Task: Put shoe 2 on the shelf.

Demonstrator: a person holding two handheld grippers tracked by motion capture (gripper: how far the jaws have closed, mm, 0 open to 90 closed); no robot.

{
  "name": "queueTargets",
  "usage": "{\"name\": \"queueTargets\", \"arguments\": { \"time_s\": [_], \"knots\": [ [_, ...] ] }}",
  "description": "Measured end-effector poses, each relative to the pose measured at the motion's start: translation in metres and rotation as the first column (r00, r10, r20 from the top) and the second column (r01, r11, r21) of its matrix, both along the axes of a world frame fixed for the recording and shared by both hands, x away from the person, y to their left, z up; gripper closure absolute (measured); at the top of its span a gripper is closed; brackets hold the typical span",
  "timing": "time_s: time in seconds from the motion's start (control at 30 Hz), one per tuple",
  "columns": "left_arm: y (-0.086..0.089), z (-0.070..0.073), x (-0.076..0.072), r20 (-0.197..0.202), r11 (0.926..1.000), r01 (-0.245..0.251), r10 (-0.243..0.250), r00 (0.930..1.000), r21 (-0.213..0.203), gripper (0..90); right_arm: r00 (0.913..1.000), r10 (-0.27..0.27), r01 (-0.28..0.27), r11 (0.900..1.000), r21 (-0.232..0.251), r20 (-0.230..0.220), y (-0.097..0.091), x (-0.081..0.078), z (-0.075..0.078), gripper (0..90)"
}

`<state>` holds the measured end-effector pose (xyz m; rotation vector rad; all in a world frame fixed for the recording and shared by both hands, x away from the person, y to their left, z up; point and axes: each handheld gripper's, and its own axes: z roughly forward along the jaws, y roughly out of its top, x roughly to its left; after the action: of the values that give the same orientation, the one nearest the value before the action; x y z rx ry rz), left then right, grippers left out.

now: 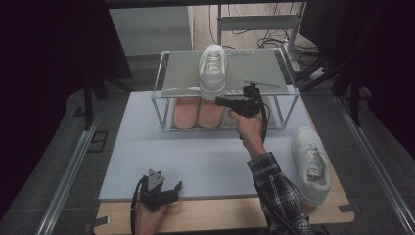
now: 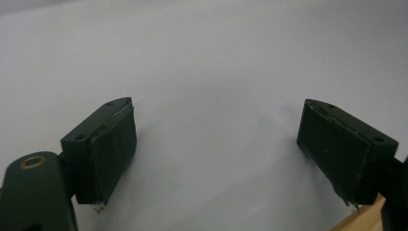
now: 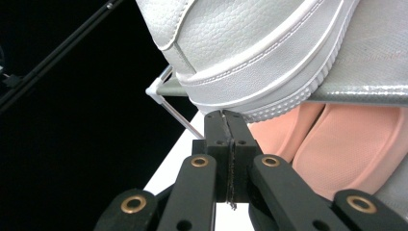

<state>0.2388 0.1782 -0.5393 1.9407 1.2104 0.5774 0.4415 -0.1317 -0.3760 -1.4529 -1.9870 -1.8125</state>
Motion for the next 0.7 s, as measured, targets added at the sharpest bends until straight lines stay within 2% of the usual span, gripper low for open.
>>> {"name": "queueTargets", "arguments": {
  "time_s": [0.27, 0.47, 0.7],
  "knots": [
    [0.0, 0.0, 0.0, 0.0, 1.0, 0.0, 0.0, 1.0, 0.0, 13.7, 0.9999, -0.014, 0.014, 0.9998, -0.012, 0.007, 0.0042, 0.0066, -0.0003, 90.0],
    [0.0, 0.0, -0.0001, 0.0, 1.0, 0.0, 0.0, 1.0, 0.0, 13.7, 0.9999, -0.014, 0.014, 0.9995, -0.029, 0.007, 0.0045, 0.005, 0.0014, 89.9],
    [0.0, -0.0001, 0.0, 0.0, 1.0, 0.0, 0.0, 1.0, 0.0, 13.7, 1.0, 0.004, -0.004, 0.9997, -0.023, 0.005, 0.0036, 0.0004, -0.0004, 89.8]
  ]
}}
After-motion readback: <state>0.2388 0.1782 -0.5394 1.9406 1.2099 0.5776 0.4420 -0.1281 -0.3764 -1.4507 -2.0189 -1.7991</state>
